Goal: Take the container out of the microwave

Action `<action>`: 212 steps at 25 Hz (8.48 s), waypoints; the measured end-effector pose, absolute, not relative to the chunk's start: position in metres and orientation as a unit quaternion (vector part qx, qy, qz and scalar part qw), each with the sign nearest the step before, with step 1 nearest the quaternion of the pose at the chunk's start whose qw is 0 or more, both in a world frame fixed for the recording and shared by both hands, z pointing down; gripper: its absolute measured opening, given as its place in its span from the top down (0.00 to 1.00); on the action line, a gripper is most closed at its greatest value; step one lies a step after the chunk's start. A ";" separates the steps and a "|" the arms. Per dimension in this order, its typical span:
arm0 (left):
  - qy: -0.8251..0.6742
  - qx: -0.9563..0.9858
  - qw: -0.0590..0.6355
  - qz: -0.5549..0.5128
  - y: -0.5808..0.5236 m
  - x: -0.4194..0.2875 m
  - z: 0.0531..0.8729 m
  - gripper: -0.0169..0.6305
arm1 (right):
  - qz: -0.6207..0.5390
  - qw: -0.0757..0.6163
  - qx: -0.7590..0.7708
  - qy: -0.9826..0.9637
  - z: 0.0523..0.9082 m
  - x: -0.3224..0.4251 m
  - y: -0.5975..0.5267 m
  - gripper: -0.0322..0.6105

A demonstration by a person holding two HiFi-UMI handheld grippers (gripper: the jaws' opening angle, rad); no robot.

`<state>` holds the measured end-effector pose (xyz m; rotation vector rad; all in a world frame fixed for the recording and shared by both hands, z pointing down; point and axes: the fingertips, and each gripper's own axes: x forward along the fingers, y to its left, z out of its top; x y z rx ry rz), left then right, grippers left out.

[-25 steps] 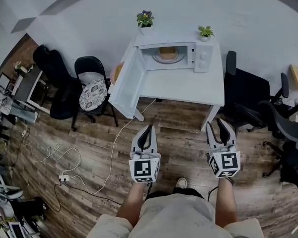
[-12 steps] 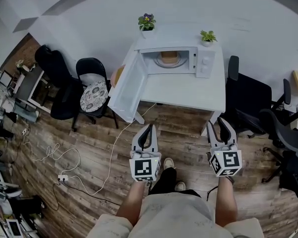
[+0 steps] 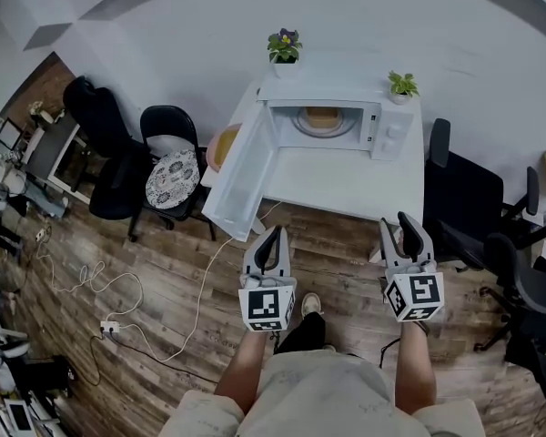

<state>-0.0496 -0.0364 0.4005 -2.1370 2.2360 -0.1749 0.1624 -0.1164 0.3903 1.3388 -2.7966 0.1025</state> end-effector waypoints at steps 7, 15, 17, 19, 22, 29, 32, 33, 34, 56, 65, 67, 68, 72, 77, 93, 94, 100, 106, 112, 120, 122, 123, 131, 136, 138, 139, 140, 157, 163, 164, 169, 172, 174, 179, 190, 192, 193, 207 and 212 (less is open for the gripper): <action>0.716 -0.696 0.022 -0.052 -0.085 -0.072 0.395 0.96 | 0.024 0.027 0.430 -0.902 0.384 0.132 -0.158 0.69; 0.706 -0.706 0.021 -0.048 -0.130 -0.098 0.394 0.96 | 0.018 0.039 0.433 -0.901 0.380 0.098 -0.197 0.69; 0.703 -0.710 0.018 -0.047 -0.141 -0.105 0.394 0.96 | 0.017 0.041 0.435 -0.899 0.380 0.091 -0.206 0.69; 0.700 -0.713 0.018 -0.047 -0.152 -0.111 0.395 0.96 | 0.017 0.044 0.438 -0.898 0.381 0.085 -0.215 0.69; 0.692 -0.719 0.022 -0.051 -0.168 -0.117 0.397 0.96 | 0.015 0.049 0.442 -0.896 0.384 0.074 -0.228 0.69; 0.679 -0.733 0.017 -0.047 -0.199 -0.135 0.404 0.96 | 0.008 0.066 0.445 -0.893 0.391 0.047 -0.251 0.69; 0.674 -0.737 0.018 -0.048 -0.207 -0.142 0.408 0.96 | 0.005 0.067 0.448 -0.891 0.393 0.038 -0.256 0.69; 0.673 -0.738 0.018 -0.048 -0.209 -0.144 0.410 0.96 | 0.005 0.068 0.449 -0.891 0.394 0.036 -0.257 0.69; 0.672 -0.738 0.017 -0.048 -0.211 -0.146 0.411 0.96 | 0.006 0.069 0.449 -0.891 0.396 0.034 -0.258 0.69; 0.682 -0.728 0.013 -0.067 -0.284 -0.155 0.424 0.96 | 0.010 0.074 0.402 -0.913 0.414 -0.006 -0.341 0.69; 0.688 -0.722 -0.001 -0.075 -0.313 -0.157 0.433 0.96 | 0.024 0.091 0.381 -0.920 0.434 -0.017 -0.373 0.69; 0.689 -0.721 -0.002 -0.077 -0.316 -0.159 0.435 0.96 | 0.026 0.095 0.378 -0.920 0.438 -0.020 -0.377 0.69; 0.689 -0.721 -0.004 -0.078 -0.317 -0.159 0.436 0.96 | 0.027 0.098 0.376 -0.921 0.439 -0.022 -0.378 0.69; 0.691 -0.719 -0.011 -0.078 -0.320 -0.158 0.441 0.96 | 0.025 0.111 0.366 -0.923 0.446 -0.028 -0.382 0.69; 0.691 -0.718 -0.022 -0.084 -0.325 -0.157 0.449 0.96 | 0.023 0.127 0.359 -0.924 0.457 -0.034 -0.391 0.69; 0.696 -0.711 -0.035 -0.094 -0.332 -0.163 0.468 0.96 | -0.047 0.226 0.320 -0.919 0.491 -0.069 -0.419 0.69; 0.697 -0.710 -0.037 -0.094 -0.333 -0.163 0.469 0.96 | -0.058 0.237 0.318 -0.916 0.494 -0.070 -0.421 0.69; 0.699 -0.708 -0.038 -0.089 -0.333 -0.164 0.471 0.96 | -0.129 0.314 0.290 -0.895 0.512 -0.083 -0.427 0.69; 0.700 -0.707 -0.041 -0.091 -0.328 -0.161 0.474 0.96 | -0.168 0.365 0.271 -0.875 0.529 -0.091 -0.433 0.70; 0.709 -0.698 -0.045 -0.089 -0.323 -0.164 0.477 0.96 | -0.229 0.421 0.250 -0.841 0.548 -0.095 -0.442 0.70; 0.715 -0.690 -0.045 -0.097 -0.313 -0.164 0.481 0.96 | -0.302 0.476 0.216 -0.797 0.564 -0.102 -0.447 0.72; 0.716 -0.689 -0.047 -0.099 -0.312 -0.163 0.483 0.96 | -0.306 0.483 0.209 -0.794 0.567 -0.103 -0.450 0.72; 0.717 -0.689 -0.047 -0.099 -0.311 -0.164 0.484 0.96 | -0.307 0.486 0.206 -0.792 0.569 -0.104 -0.452 0.72; 0.724 -0.680 -0.050 -0.100 -0.307 -0.167 0.487 0.96 | -0.334 0.507 0.190 -0.772 0.575 -0.108 -0.464 0.72; 0.729 -0.675 -0.052 -0.099 -0.306 -0.171 0.487 0.96 | -0.356 0.524 0.169 -0.755 0.580 -0.110 -0.465 0.74; 0.730 -0.674 -0.053 -0.103 -0.305 -0.172 0.488 0.96 | -0.362 0.528 0.163 -0.750 0.583 -0.111 -0.465 0.76; 0.730 -0.674 -0.053 -0.104 -0.305 -0.172 0.489 0.96 | -0.365 0.530 0.162 -0.748 0.584 -0.110 -0.466 0.78; 0.730 -0.673 -0.053 -0.105 -0.305 -0.172 0.489 0.96 | -0.369 0.531 0.162 -0.745 0.584 -0.110 -0.467 0.79; 0.722 -0.681 -0.054 -0.105 -0.304 -0.167 0.493 0.96 | -0.387 0.538 0.156 -0.733 0.582 -0.111 -0.468 0.89; 0.724 -0.681 -0.051 -0.100 -0.303 -0.169 0.489 0.96 | -0.381 0.543 0.149 -0.733 0.584 -0.110 -0.462 0.89; 0.723 -0.681 -0.051 -0.100 -0.302 -0.169 0.489 0.96 | -0.382 0.543 0.149 -0.733 0.583 -0.110 -0.461 0.89; 0.722 -0.683 -0.048 -0.099 -0.298 -0.169 0.488 0.96 | -0.386 0.544 0.153 -0.729 0.580 -0.108 -0.455 0.89; 0.720 -0.685 -0.045 -0.098 -0.296 -0.168 0.485 0.96 | -0.385 0.545 0.155 -0.729 0.578 -0.107 -0.450 0.90; 0.719 -0.687 -0.042 -0.096 -0.294 -0.168 0.483 0.96 | -0.385 0.543 0.158 -0.729 0.576 -0.107 -0.446 0.90; 0.716 -0.691 -0.036 -0.094 -0.288 -0.167 0.478 0.96 | -0.389 0.539 0.158 -0.730 0.573 -0.107 -0.433 0.90; 0.705 -0.703 -0.029 -0.094 -0.271 -0.162 0.474 0.96 | -0.392 0.543 0.157 -0.726 0.569 -0.099 -0.403 0.90; 0.703 -0.705 -0.026 -0.093 -0.268 -0.160 0.472 0.96 | -0.394 0.544 0.161 -0.723 0.570 -0.095 -0.401 0.90; 0.702 -0.706 -0.025 -0.093 -0.267 -0.159 0.472 0.96 | -0.394 0.545 0.163 -0.722 0.570 -0.094 -0.399 0.90; 0.688 -0.720 -0.015 -0.092 -0.231 -0.147 0.470 0.96 | -0.388 0.551 0.160 -0.721 0.574 -0.078 -0.348 0.90; 0.682 -0.725 -0.014 -0.091 -0.216 -0.143 0.471 0.96 | -0.388 0.553 0.161 -0.720 0.573 -0.072 -0.326 0.90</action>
